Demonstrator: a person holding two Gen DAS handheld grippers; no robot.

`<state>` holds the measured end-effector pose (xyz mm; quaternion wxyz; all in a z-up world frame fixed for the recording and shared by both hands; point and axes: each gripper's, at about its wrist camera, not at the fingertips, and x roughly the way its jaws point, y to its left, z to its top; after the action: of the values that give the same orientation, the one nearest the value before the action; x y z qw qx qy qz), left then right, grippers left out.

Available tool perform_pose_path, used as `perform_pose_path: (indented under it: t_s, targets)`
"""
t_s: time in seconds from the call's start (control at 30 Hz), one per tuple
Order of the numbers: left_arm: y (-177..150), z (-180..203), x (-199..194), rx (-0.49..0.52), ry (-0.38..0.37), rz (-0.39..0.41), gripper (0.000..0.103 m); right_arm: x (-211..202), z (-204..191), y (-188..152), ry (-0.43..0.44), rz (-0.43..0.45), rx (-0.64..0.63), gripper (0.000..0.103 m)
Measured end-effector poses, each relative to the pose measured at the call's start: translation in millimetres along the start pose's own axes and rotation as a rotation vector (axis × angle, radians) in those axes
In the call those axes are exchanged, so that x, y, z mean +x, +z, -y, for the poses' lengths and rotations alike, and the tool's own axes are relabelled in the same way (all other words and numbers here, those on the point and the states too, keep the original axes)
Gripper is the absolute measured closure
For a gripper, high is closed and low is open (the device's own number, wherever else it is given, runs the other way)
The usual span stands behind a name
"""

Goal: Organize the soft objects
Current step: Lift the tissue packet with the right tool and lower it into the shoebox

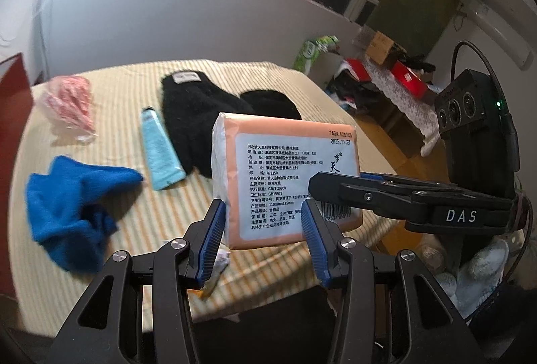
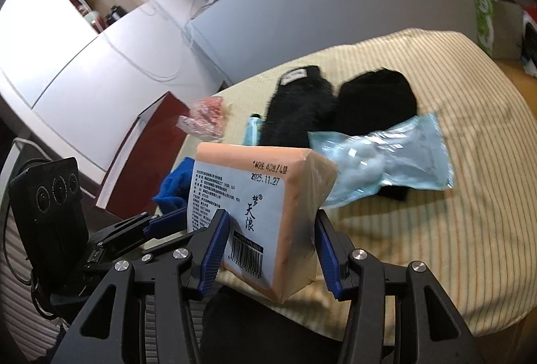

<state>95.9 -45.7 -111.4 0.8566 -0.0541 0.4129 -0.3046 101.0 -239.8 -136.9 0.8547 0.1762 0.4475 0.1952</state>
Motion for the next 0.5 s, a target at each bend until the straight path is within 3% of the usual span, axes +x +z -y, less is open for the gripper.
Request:
perform_pose_path:
  t_s: [0.5]
  targets:
    - [-4, -72, -105, -0.127, 0.179, 0.190, 0.058, 37, -127, 35, 0.121, -0.031, -0.245, 0.056]
